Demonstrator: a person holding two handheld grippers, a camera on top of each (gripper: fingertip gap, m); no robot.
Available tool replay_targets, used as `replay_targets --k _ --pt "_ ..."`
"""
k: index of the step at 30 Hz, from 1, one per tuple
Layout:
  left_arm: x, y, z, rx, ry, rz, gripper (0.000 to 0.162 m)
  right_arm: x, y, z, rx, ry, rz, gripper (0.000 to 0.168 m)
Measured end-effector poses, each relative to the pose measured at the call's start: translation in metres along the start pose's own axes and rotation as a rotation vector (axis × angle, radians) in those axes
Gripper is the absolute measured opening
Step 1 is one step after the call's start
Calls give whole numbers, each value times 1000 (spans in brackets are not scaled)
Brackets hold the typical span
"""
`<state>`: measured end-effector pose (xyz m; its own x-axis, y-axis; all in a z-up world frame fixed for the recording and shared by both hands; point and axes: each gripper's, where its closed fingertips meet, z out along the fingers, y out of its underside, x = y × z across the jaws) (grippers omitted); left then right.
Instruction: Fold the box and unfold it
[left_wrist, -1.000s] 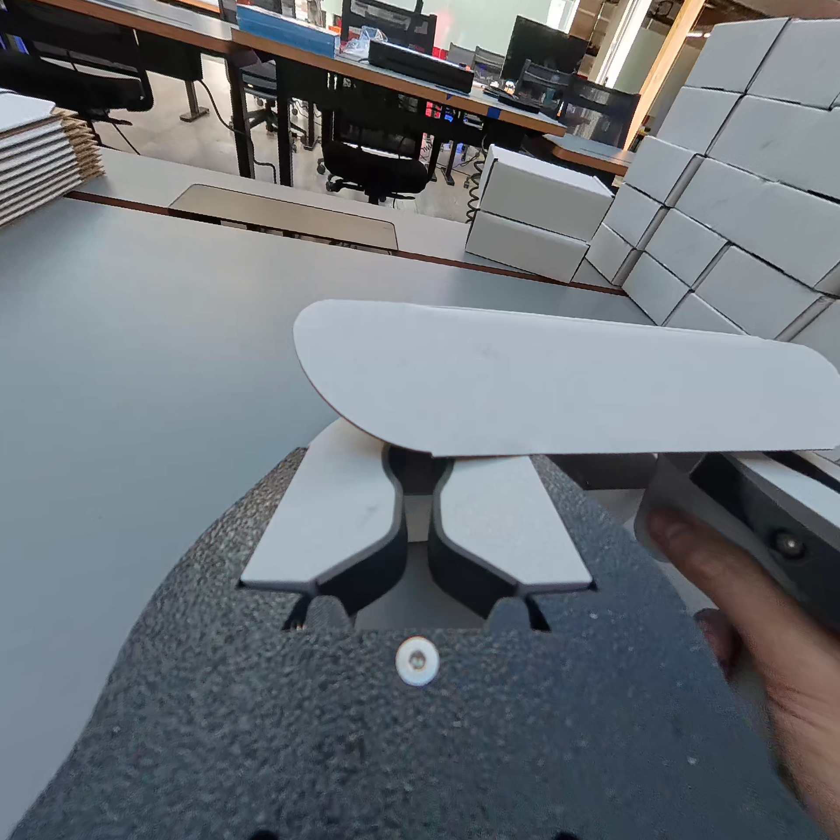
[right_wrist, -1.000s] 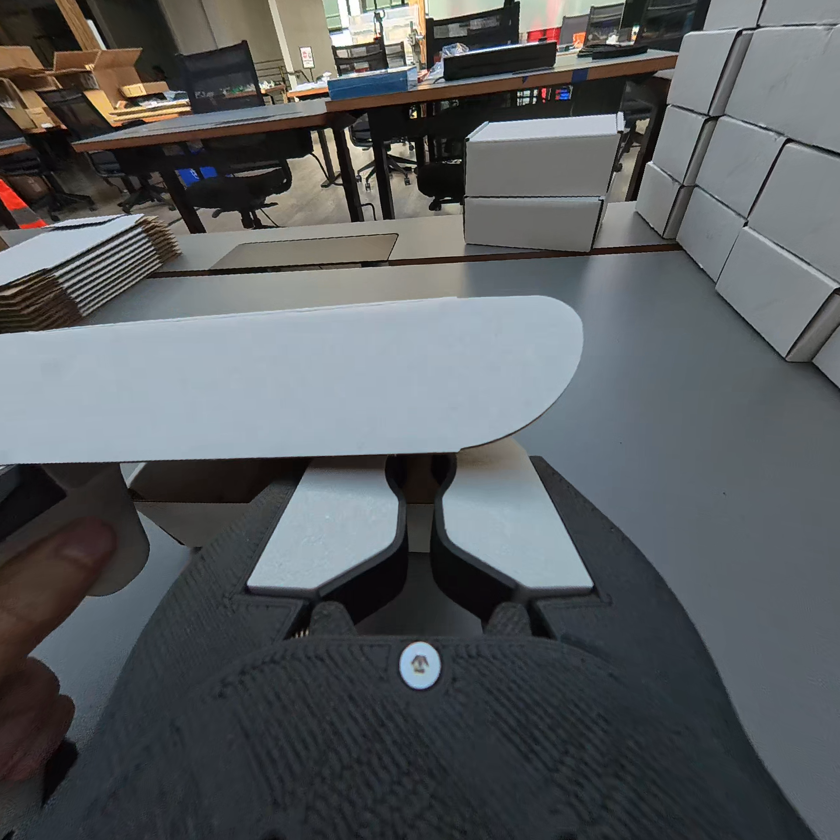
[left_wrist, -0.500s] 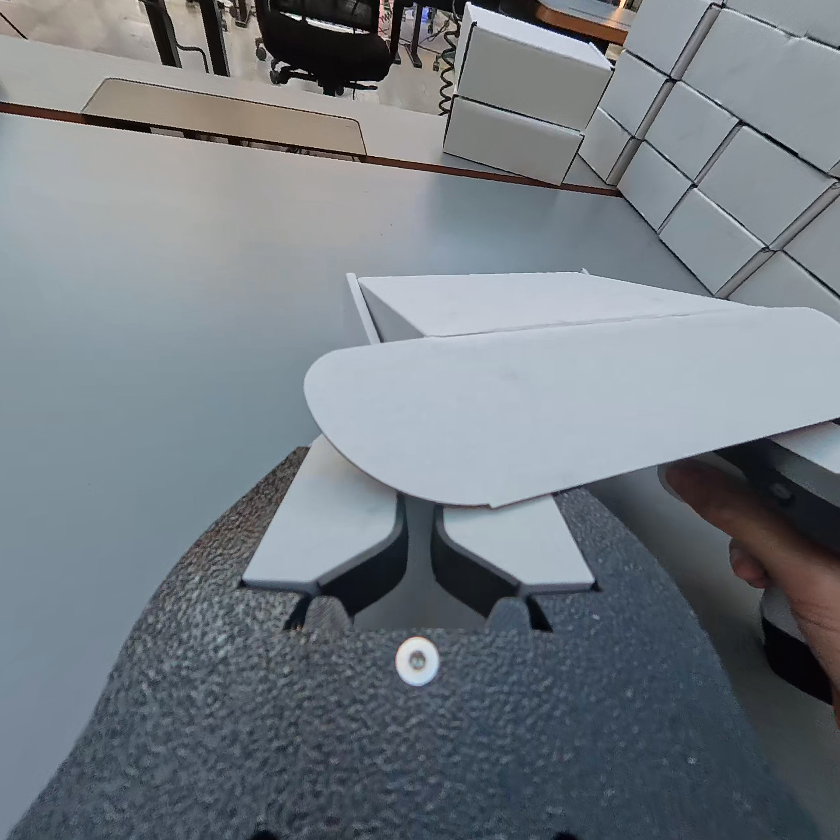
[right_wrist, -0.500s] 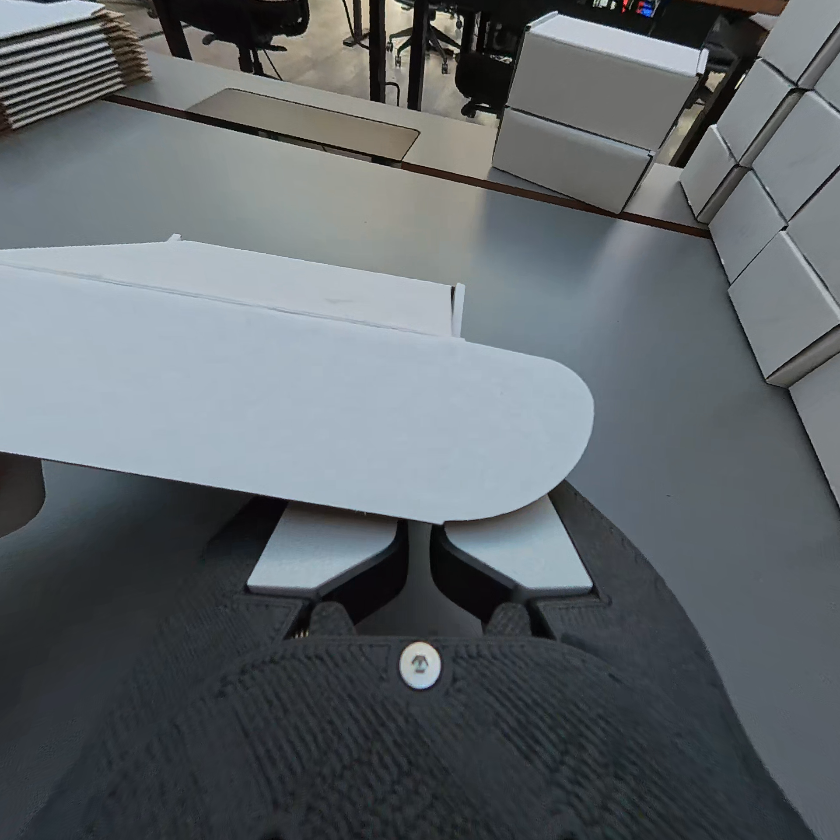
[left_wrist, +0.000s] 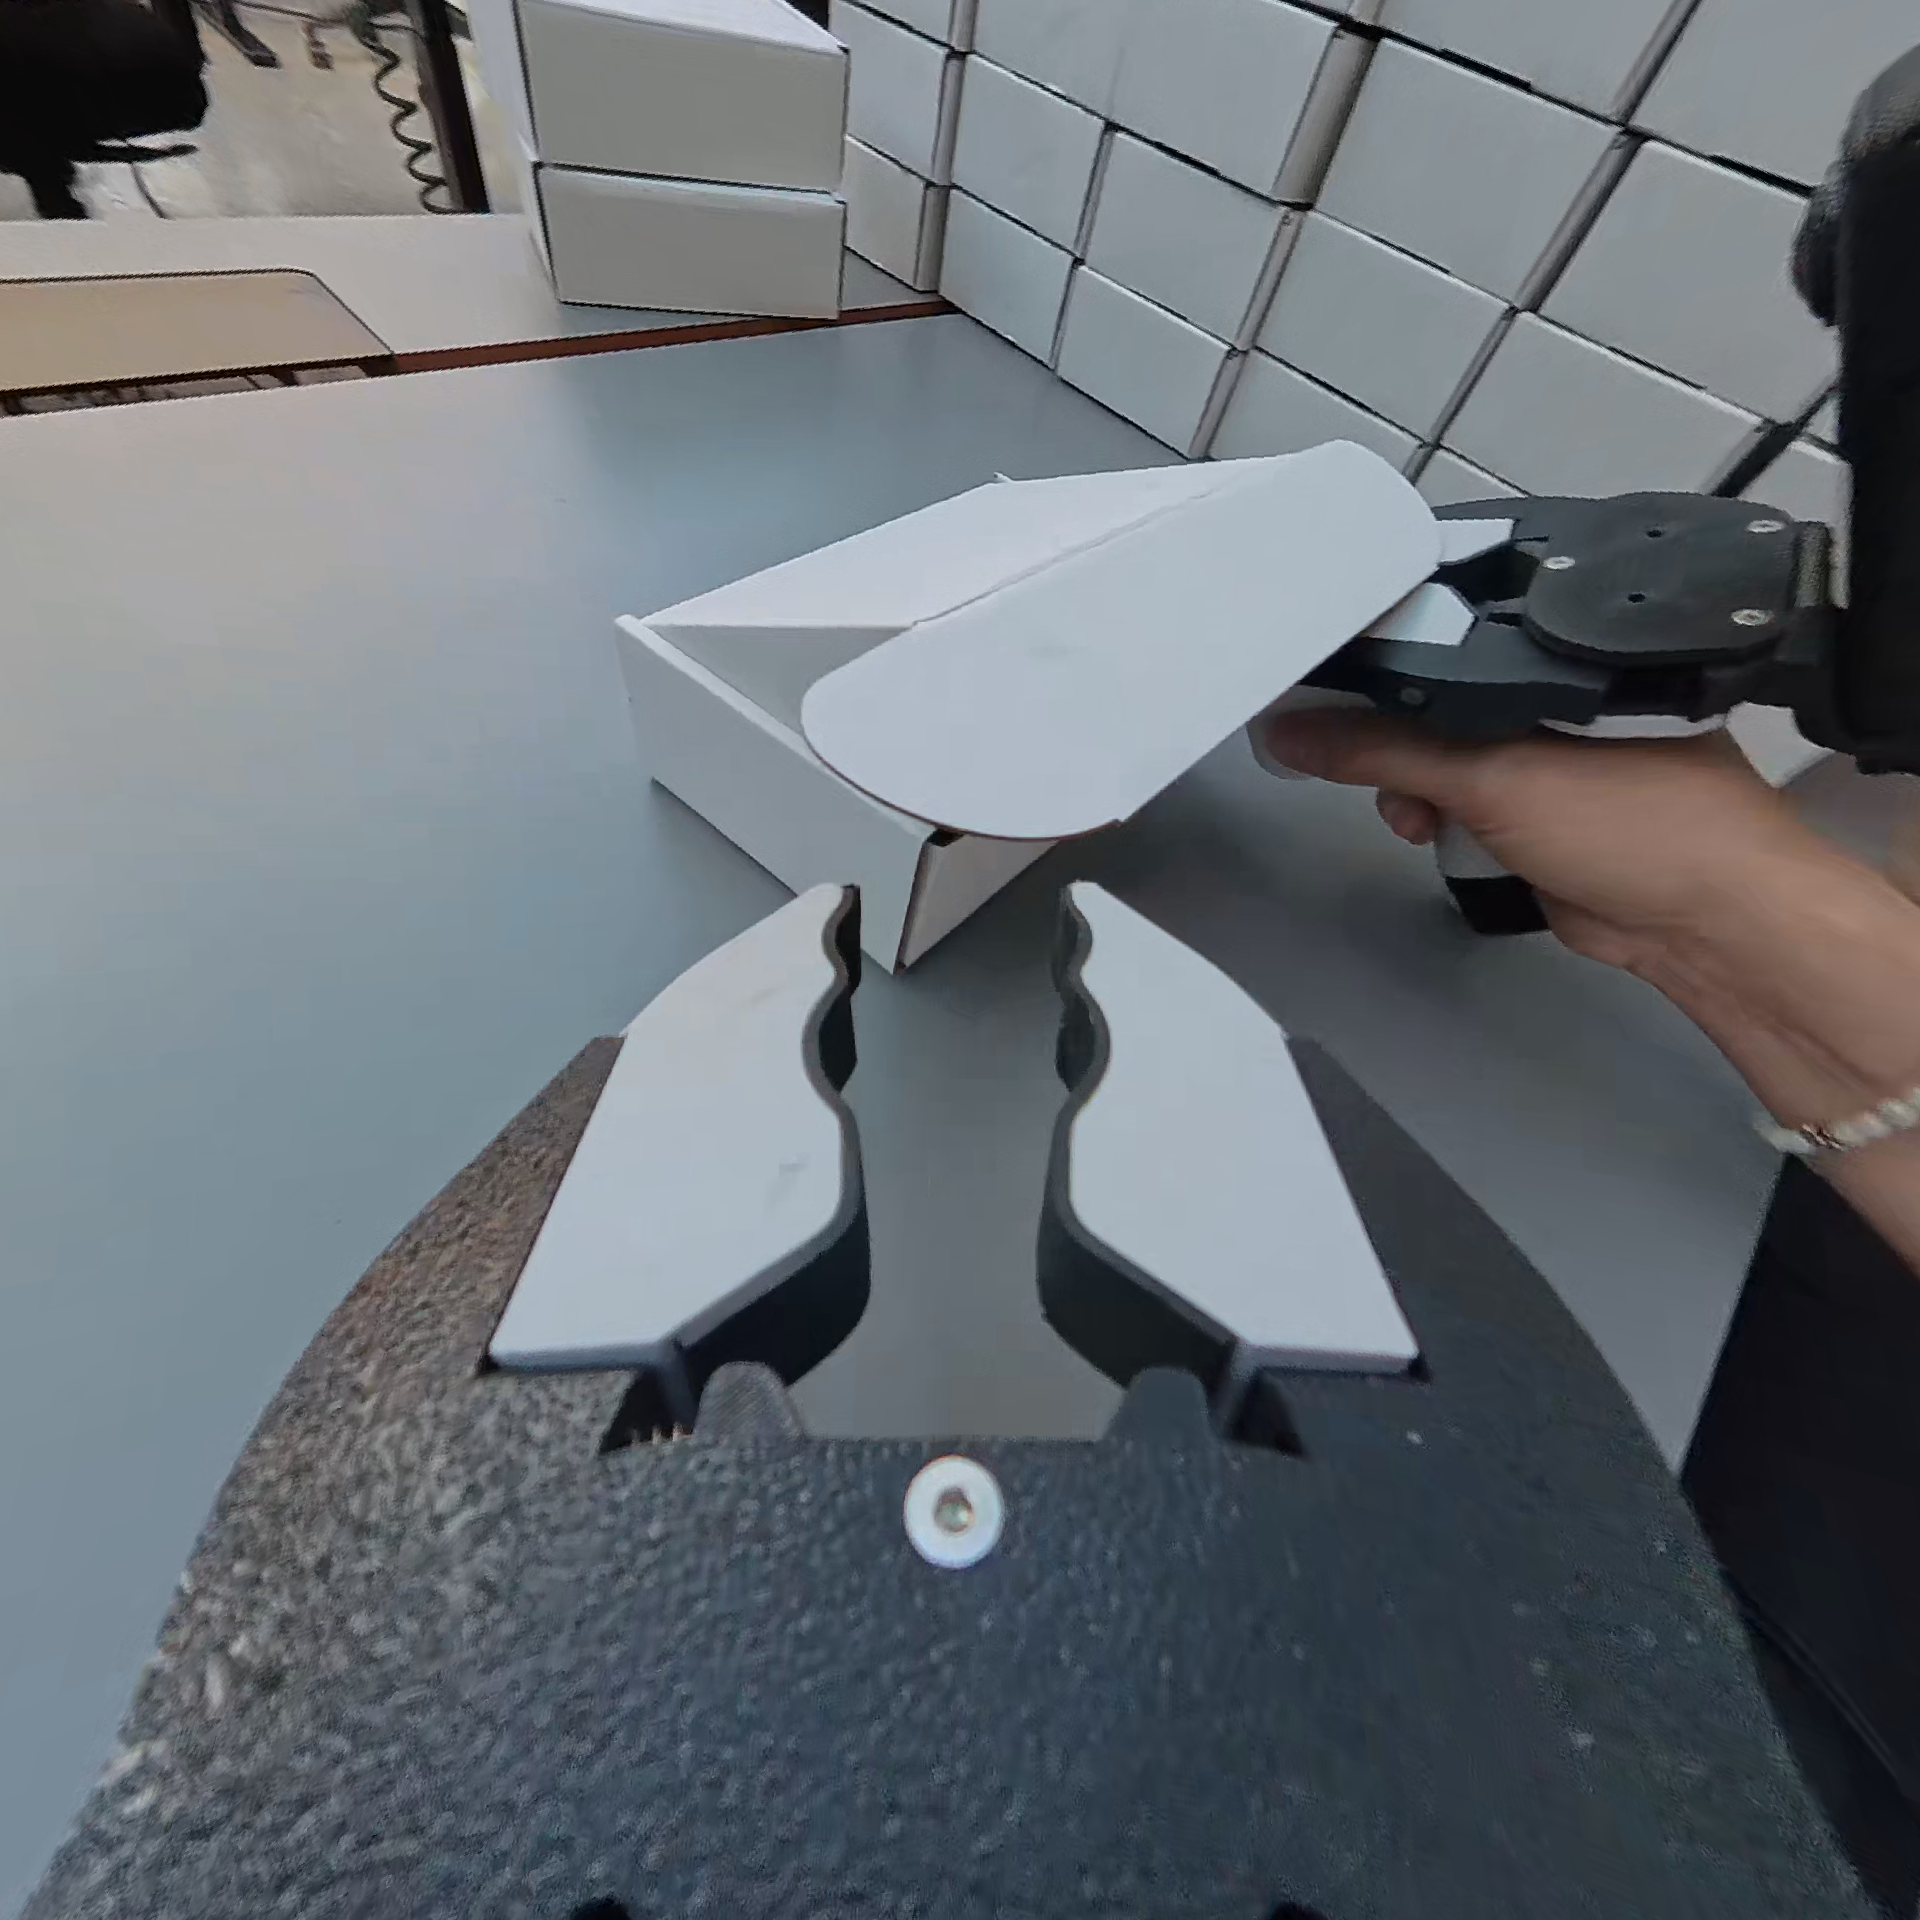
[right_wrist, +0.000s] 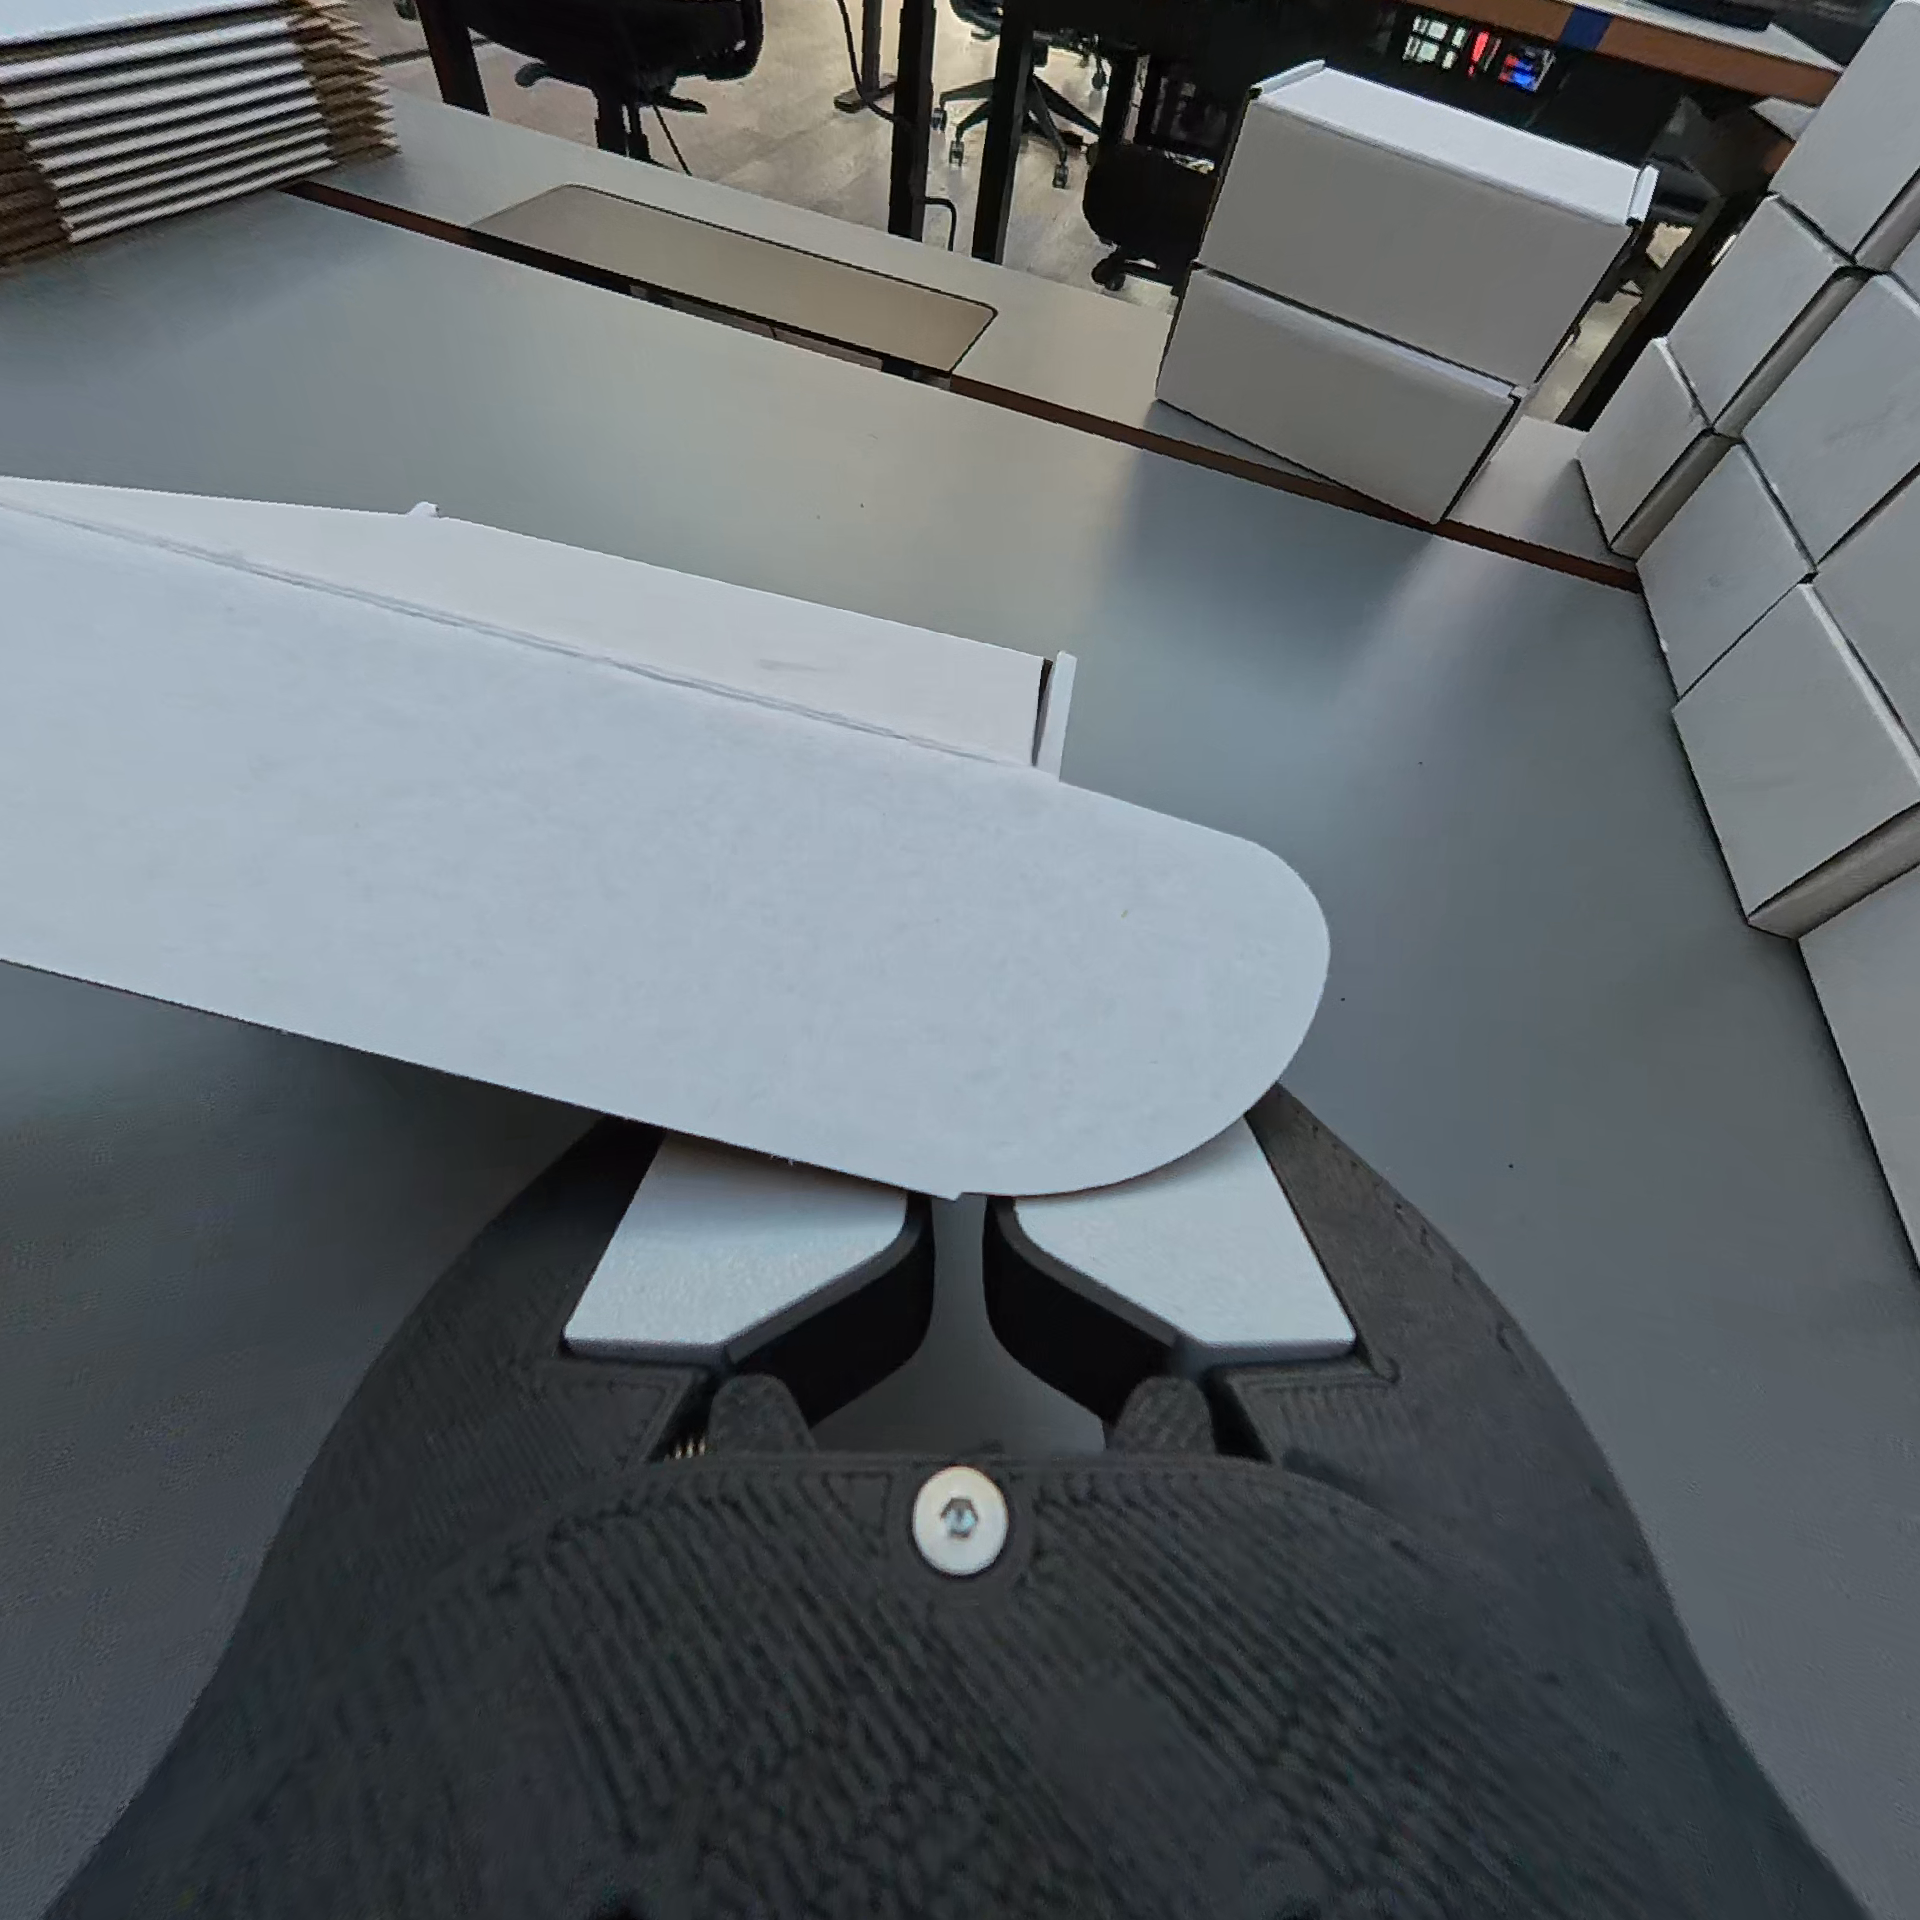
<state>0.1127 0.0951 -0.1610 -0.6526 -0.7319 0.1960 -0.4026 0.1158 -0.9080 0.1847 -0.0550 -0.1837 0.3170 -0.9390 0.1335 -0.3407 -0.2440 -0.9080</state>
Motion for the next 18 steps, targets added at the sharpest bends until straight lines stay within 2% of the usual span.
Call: replay_targets --k 1,3,5,7,10,15,18 --pt "-1 -2 -10 -8 52 -10 31 0 0 0 1 -6 1 4" --pt "-6 -18 -31 39 129 -52 17 0 0 0 2 -9 -2 4" --pt "-13 -49 -47 152 194 -135 0 0 0 0 2 -2 -11 4" --pt "-14 -77 -52 210 299 -242 0 0 0 0 1 4 -20 4" --pt "-5 -93 -36 87 502 -341 0 -1 0 0 3 -7 -18 4" --pt "-1 -92 17 -154 607 -440 0 -1 0 0 4 -9 -28 5" --pt "-7 -66 43 -342 596 -501 0 -1 0 0 4 -7 -36 5"
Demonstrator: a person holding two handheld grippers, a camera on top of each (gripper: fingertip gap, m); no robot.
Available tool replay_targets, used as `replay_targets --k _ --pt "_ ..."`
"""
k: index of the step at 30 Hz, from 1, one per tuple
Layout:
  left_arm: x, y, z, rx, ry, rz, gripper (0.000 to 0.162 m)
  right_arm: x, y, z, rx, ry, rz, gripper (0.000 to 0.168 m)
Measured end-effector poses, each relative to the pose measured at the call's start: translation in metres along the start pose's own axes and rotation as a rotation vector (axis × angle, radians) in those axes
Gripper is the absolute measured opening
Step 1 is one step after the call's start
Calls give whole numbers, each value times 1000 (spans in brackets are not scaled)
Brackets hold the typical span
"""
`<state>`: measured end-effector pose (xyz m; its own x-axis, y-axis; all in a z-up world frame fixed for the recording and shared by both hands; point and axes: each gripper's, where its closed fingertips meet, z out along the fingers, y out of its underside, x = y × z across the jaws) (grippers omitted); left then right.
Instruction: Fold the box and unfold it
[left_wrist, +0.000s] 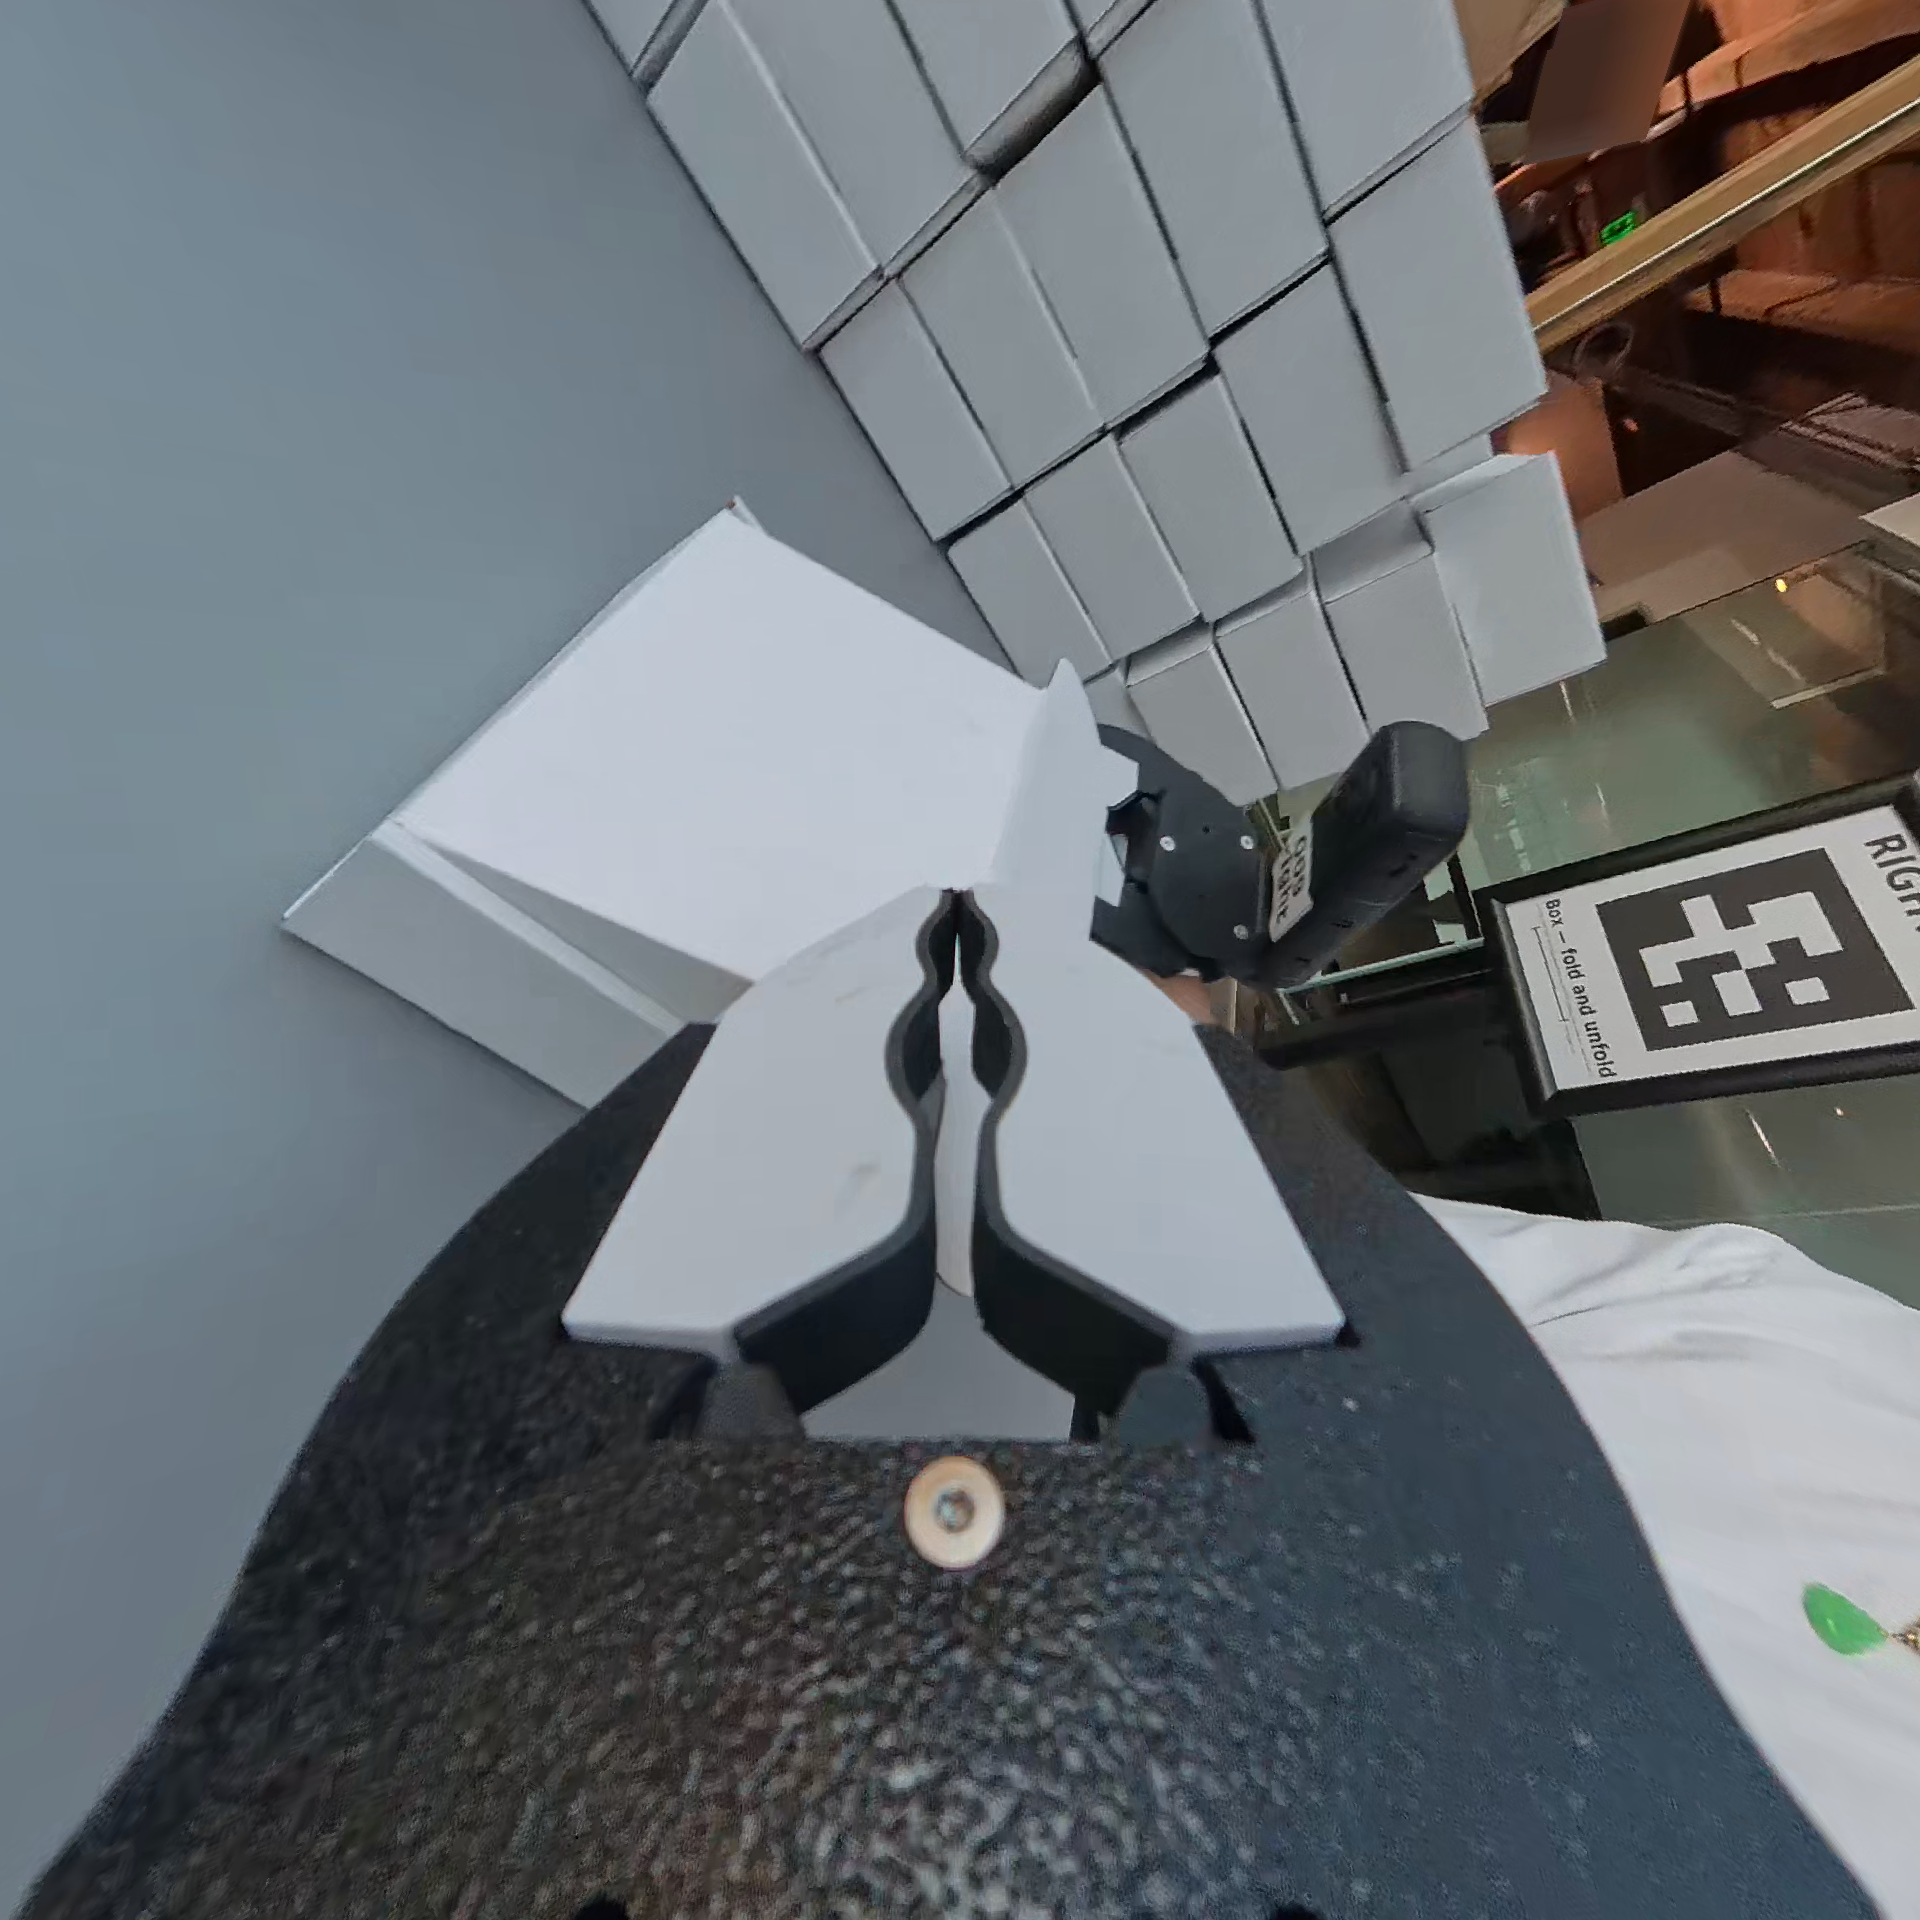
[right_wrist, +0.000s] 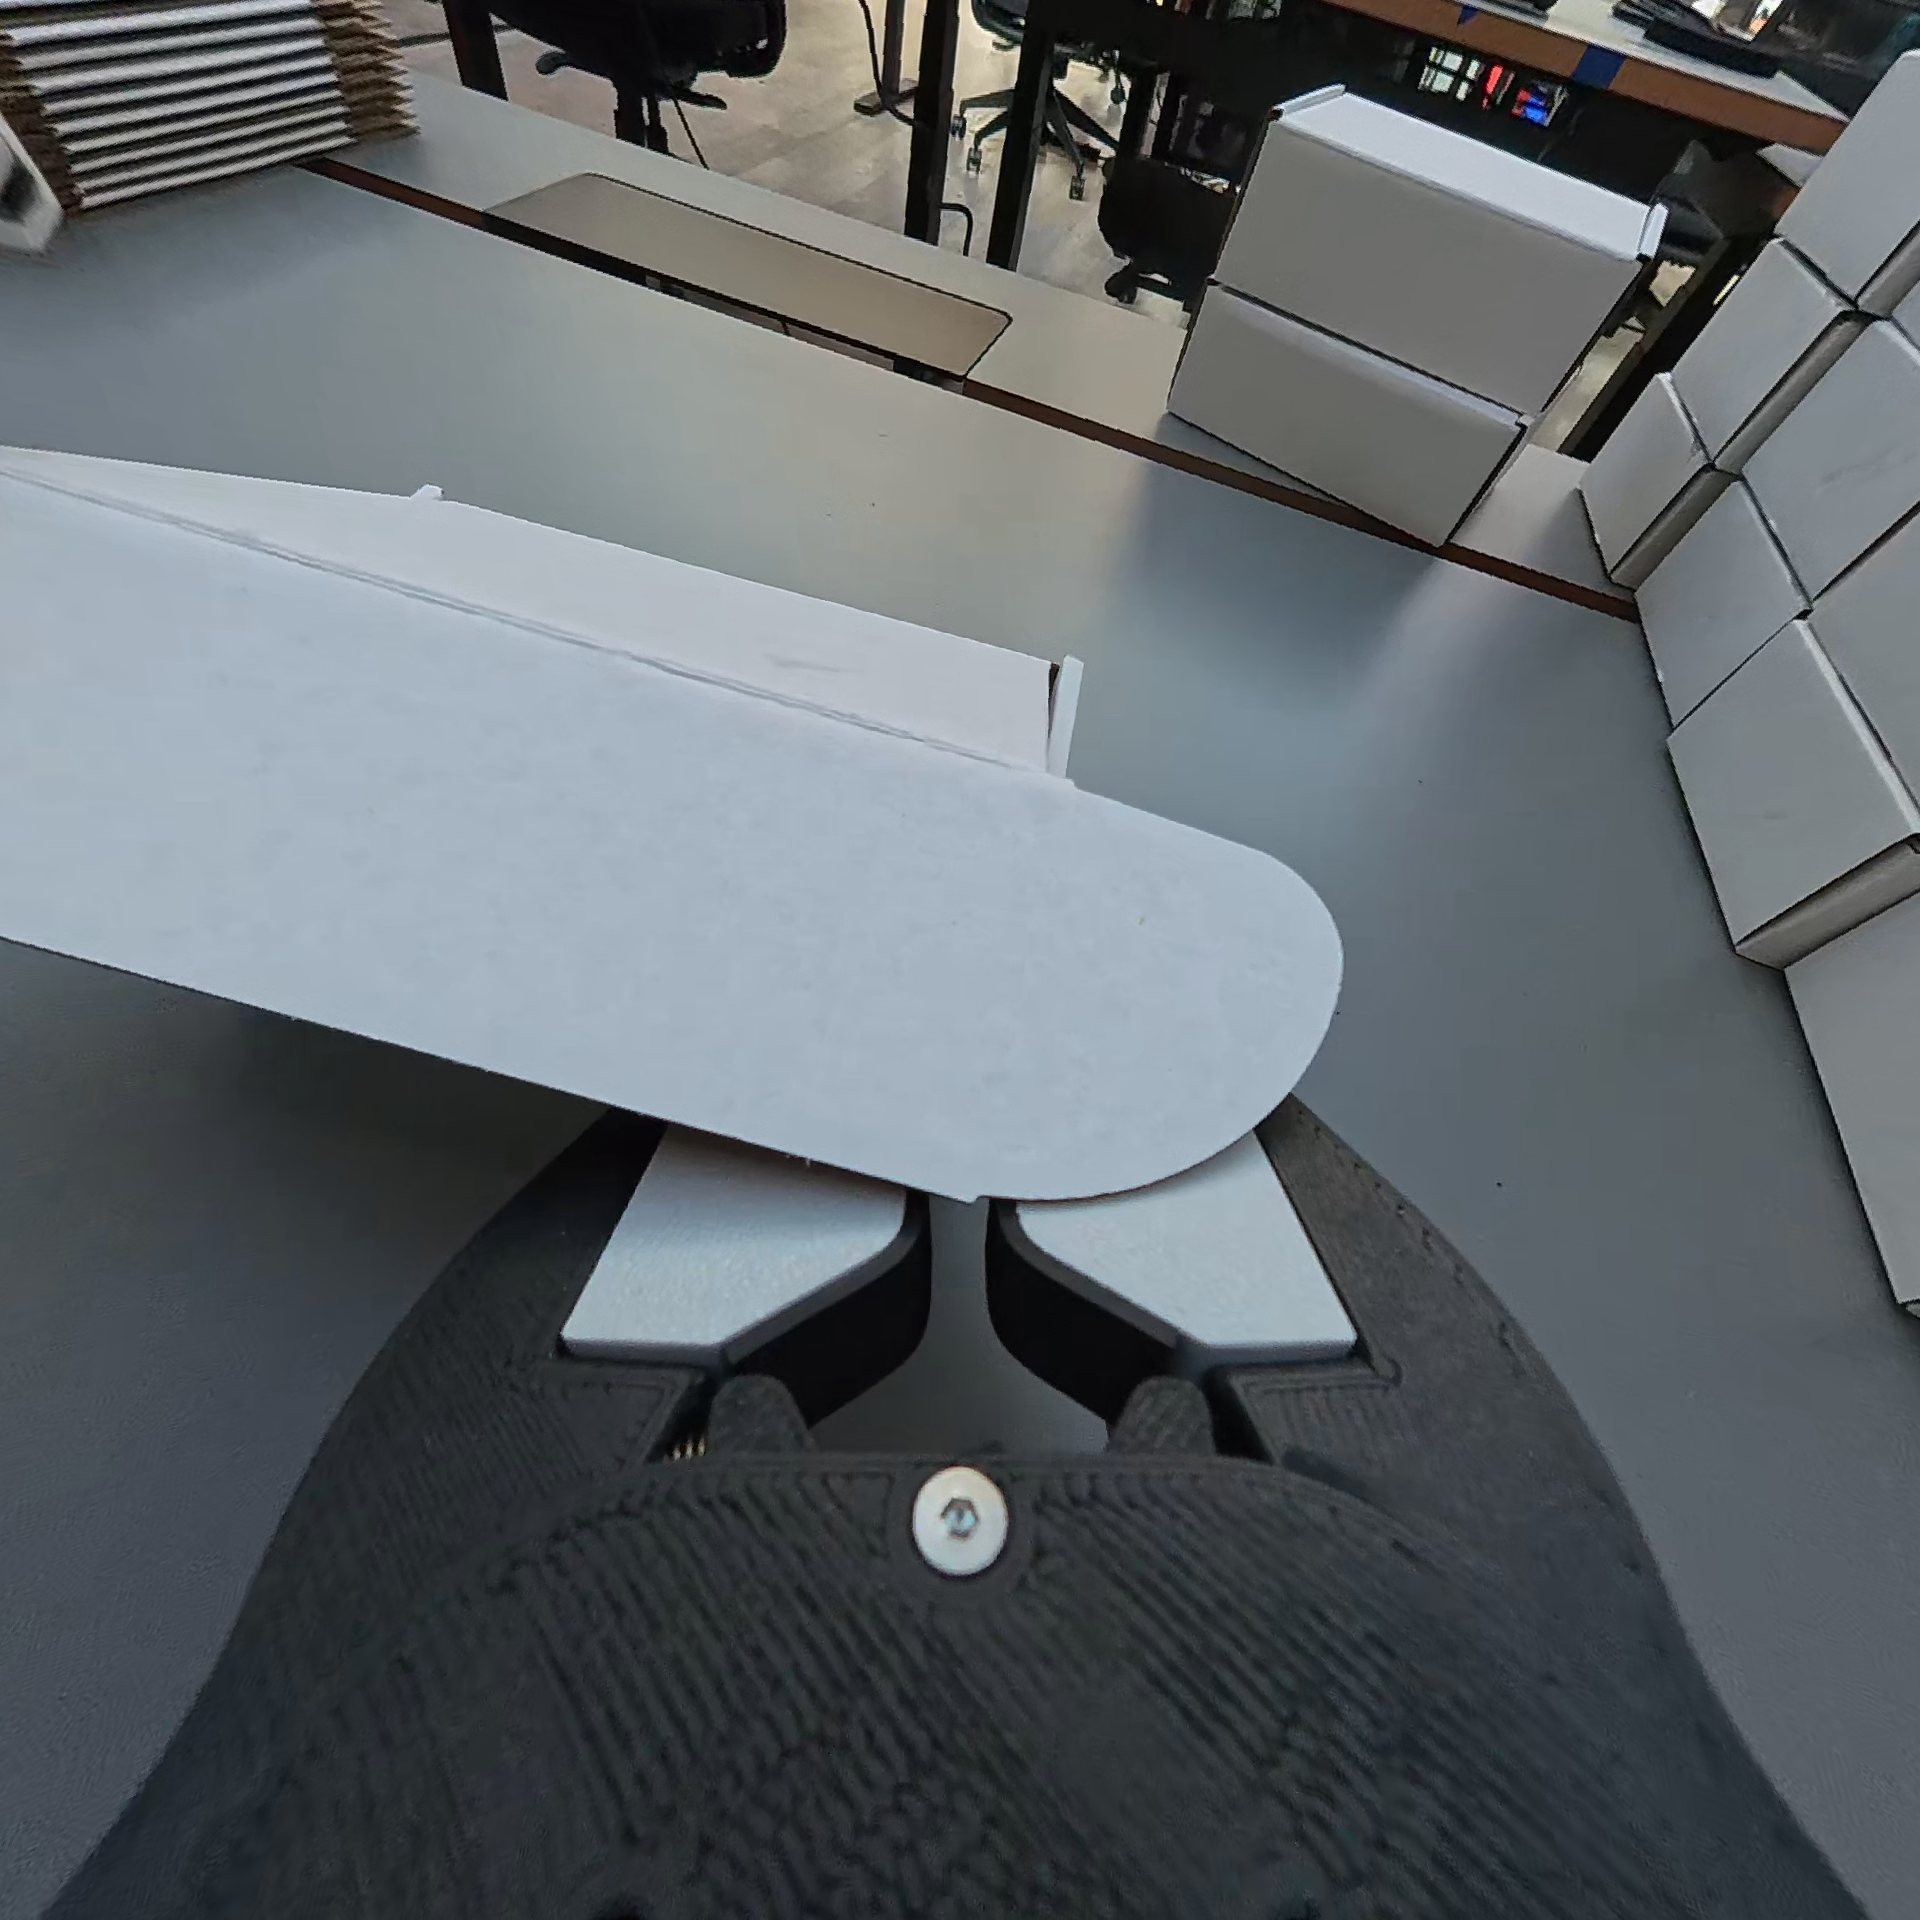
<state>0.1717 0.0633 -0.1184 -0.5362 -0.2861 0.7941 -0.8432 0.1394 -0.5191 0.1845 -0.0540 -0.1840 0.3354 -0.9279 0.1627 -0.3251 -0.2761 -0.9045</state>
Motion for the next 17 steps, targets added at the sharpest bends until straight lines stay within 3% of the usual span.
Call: replay_targets --k 6,11,14,17 --pt "-26 10 13 -64 -19 -93 0 -2 0 -1 11 -39 -34 6" --pt "-33 20 19 -82 -139 -21 0 -14 7 -22 38 -230 -155 12" --pt "-40 26 23 -118 -232 22 0 -21 15 -50 32 -363 -118 35" --pt "-46 33 27 -141 -301 65 0 -4 54 -67 -156 -333 -181 40"
